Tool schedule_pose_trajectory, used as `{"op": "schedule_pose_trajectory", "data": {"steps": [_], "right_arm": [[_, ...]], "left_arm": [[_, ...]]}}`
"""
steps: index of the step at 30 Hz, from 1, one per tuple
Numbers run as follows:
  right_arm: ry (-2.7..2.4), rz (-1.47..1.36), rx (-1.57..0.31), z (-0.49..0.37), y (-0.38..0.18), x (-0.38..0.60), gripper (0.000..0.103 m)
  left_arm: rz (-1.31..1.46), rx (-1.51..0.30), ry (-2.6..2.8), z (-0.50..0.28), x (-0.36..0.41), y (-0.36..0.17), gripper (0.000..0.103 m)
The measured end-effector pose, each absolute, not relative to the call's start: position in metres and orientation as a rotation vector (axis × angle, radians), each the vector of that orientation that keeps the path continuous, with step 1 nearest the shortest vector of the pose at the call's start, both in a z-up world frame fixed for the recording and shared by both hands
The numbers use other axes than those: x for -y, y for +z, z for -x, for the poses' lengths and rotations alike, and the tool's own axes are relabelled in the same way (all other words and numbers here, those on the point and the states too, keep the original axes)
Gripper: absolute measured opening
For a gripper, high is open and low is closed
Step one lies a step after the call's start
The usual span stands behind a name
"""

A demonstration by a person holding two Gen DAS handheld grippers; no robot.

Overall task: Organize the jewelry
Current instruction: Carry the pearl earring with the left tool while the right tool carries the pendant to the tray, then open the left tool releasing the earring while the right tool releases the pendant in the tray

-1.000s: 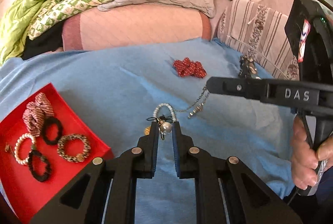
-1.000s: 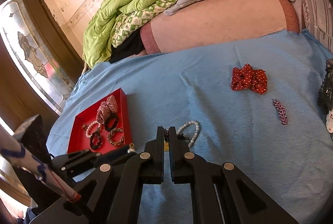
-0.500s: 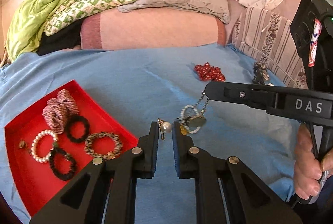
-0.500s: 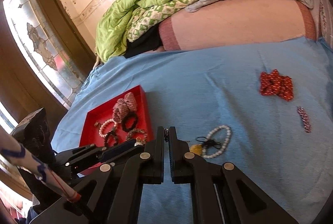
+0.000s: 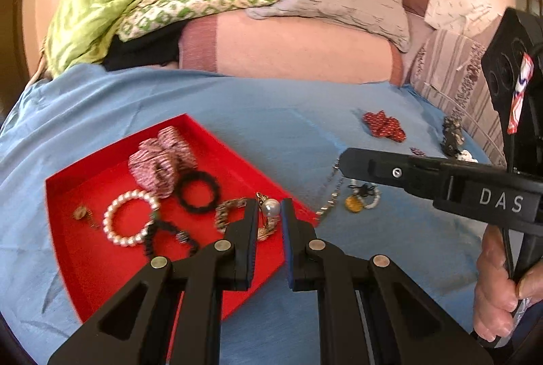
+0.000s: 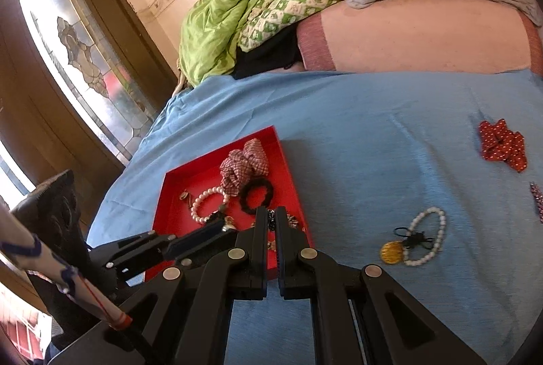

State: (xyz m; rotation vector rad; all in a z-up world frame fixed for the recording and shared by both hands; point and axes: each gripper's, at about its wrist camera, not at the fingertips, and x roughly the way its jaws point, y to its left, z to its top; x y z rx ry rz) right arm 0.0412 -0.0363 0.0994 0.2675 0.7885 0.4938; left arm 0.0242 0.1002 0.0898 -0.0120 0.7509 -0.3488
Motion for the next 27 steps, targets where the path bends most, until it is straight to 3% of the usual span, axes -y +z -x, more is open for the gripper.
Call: {"op": "schedule_pose_trajectory", "data": {"steps": [27], "right_arm": [[0.660, -0.254, -0.860, -0.035, 0.082, -0.045, 0.004]], "left_arm": [[0.111, -0.840, -0.161, -0.025, -0.187, 0.067, 0.013]]}}
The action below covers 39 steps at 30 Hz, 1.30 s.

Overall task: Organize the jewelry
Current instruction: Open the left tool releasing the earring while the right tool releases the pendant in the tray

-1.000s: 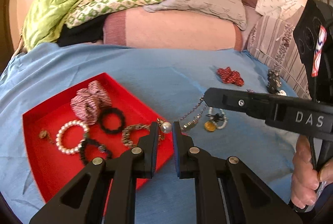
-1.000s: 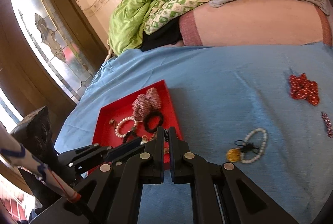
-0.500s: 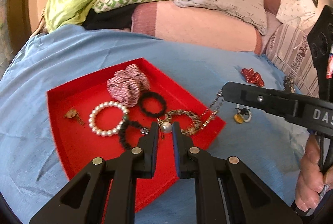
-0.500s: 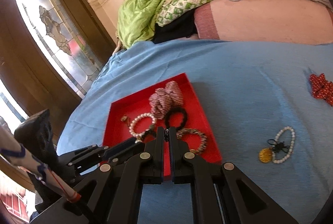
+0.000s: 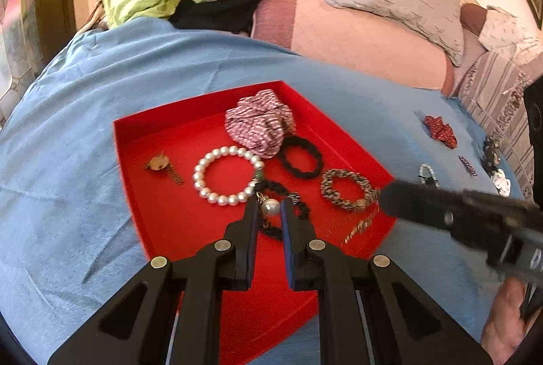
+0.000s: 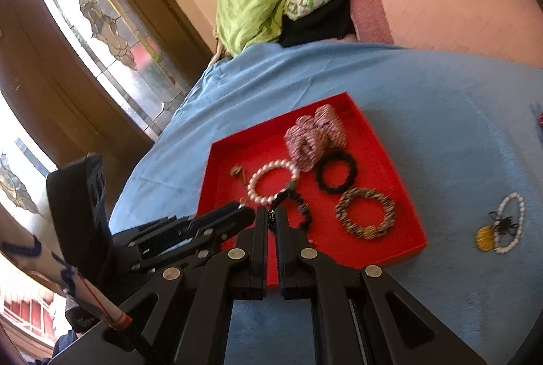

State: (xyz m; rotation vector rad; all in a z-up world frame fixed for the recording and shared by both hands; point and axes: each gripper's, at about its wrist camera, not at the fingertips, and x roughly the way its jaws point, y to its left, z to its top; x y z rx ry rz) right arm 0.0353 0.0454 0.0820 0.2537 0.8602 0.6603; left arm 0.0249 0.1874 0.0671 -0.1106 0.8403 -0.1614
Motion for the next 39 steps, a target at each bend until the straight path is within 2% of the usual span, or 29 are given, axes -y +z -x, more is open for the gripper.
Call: {"op": "schedule_pose_trajectory", "data": {"steps": [16, 29, 34, 39], "right_arm": [[0.565, -0.213, -0.975, -0.053, 0.040, -0.052, 0.004], [0.535, -0.206, -0.993, -0.057, 0.035, -0.048, 0.005], [0.539, -0.217, -0.982, -0.056, 0.039, -0.043, 0.005], [0.544, -0.225, -0.970, -0.054, 0.046, -0.038, 0.005]], "left_arm": [[0.116, -0.954, -0.086, -0.035, -0.197, 0.040, 0.013], [0.109, -0.968, -0.057, -0.038, -0.199, 0.035, 0.013], [0.086, -0.952, -0.047, -0.038, -0.195, 0.038, 0.025], [0.069, -0.938, -0.048, -0.037, -0.192, 0.041, 0.025]]}}
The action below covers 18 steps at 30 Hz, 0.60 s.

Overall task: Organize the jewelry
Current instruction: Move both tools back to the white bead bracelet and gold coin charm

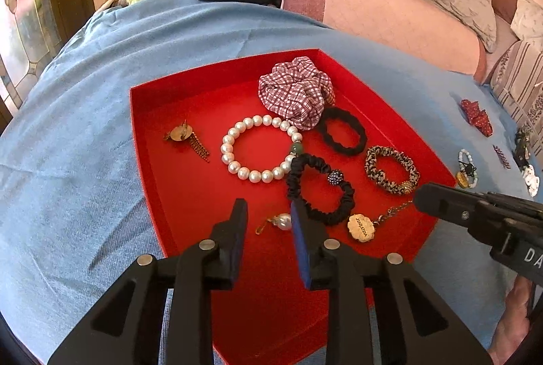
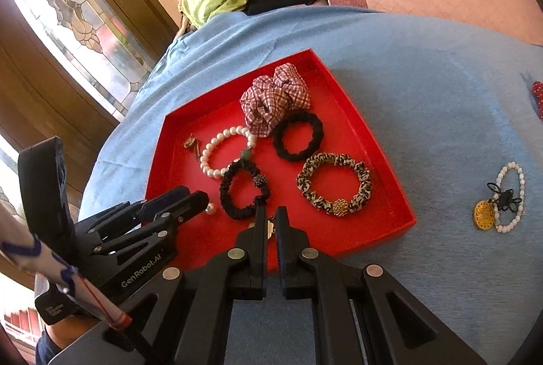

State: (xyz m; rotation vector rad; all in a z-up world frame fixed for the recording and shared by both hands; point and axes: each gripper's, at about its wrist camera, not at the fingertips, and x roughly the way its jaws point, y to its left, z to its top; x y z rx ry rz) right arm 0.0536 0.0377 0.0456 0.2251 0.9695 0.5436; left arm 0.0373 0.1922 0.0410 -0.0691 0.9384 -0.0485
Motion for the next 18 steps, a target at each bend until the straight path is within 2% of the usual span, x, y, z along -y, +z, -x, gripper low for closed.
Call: {"op": "schedule_pose_trajectory", "data": {"steps": [8, 18], "right_arm": [[0.520, -0.263, -0.945, -0.054, 0.055, -0.014, 0.005], [0.404, -0.403, -0.906, -0.067, 0.066, 0.067, 0.005]], "left_arm": [[0.072, -0.915, -0.053, -0.039, -0.188, 0.047, 0.027], [0.042, -0.842, -0.079, -0.039, -0.169, 0.062, 0.028]]}}
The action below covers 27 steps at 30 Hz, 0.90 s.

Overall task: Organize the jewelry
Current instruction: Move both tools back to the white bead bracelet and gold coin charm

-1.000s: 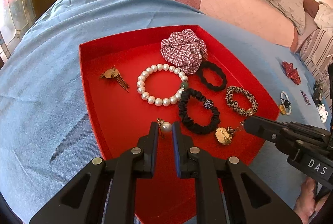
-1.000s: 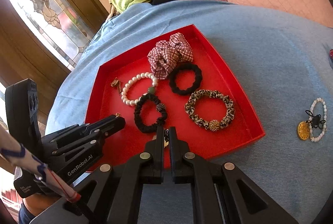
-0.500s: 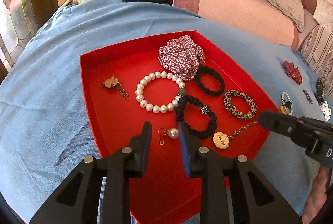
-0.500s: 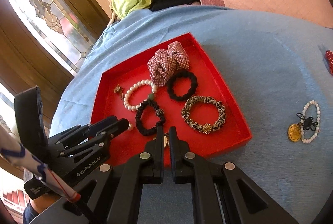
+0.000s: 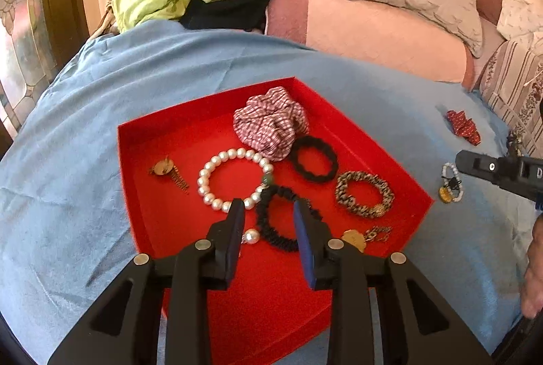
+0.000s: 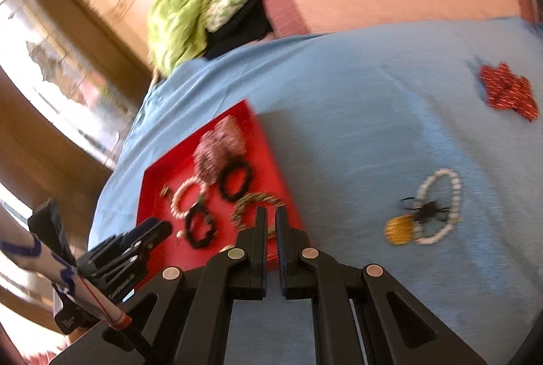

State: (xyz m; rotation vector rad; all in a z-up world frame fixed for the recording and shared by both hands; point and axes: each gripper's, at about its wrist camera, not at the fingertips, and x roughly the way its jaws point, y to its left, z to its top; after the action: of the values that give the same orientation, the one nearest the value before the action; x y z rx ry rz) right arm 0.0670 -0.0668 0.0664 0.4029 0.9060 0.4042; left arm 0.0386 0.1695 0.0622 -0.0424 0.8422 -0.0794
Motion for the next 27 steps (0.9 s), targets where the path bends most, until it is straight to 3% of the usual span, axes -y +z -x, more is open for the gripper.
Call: {"op": "schedule_pose_trajectory", "data": {"steps": [13, 14, 17, 18, 21, 22, 23, 24, 27], "right_arm": [[0.221, -0.374, -1.006, -0.087, 0.033, 0.128, 0.006], [0.217, -0.367, -1.011, -0.088, 0.031, 0.129, 0.009], [0.218, -0.333, -1.006, -0.089, 0.028, 0.124, 0.034], [0.214, -0.310, -1.002, -0.090, 0.027, 0.121, 0.035], [0.191, -0.245, -1.014, -0.095, 0.017, 0.111, 0.034], [0.180, -0.237, -1.013, -0.095, 0.015, 0.112, 0.029], [0.160, -0.221, -1.008, -0.095, 0.014, 0.112, 0.013], [0.157, -0.224, -1.010, -0.096, 0.014, 0.114, 0.007], [0.196, -0.324, -0.989, -0.090, 0.026, 0.127, 0.007]], "left_arm": [[-0.011, -0.790, -0.197, -0.036, -0.120, 0.071, 0.032], [-0.016, -0.795, -0.209, -0.037, -0.116, 0.070, 0.032], [-0.026, -0.804, -0.226, -0.037, -0.109, 0.068, 0.032], [-0.028, -0.807, -0.231, -0.037, -0.108, 0.067, 0.032], [-0.034, -0.807, -0.241, -0.036, -0.105, 0.067, 0.032], [-0.035, -0.806, -0.246, -0.036, -0.103, 0.068, 0.032], [-0.035, -0.803, -0.249, -0.036, -0.101, 0.069, 0.032], [-0.034, -0.802, -0.255, -0.036, -0.099, 0.069, 0.032], [-0.026, -0.801, -0.307, -0.035, -0.088, 0.072, 0.032]]}}
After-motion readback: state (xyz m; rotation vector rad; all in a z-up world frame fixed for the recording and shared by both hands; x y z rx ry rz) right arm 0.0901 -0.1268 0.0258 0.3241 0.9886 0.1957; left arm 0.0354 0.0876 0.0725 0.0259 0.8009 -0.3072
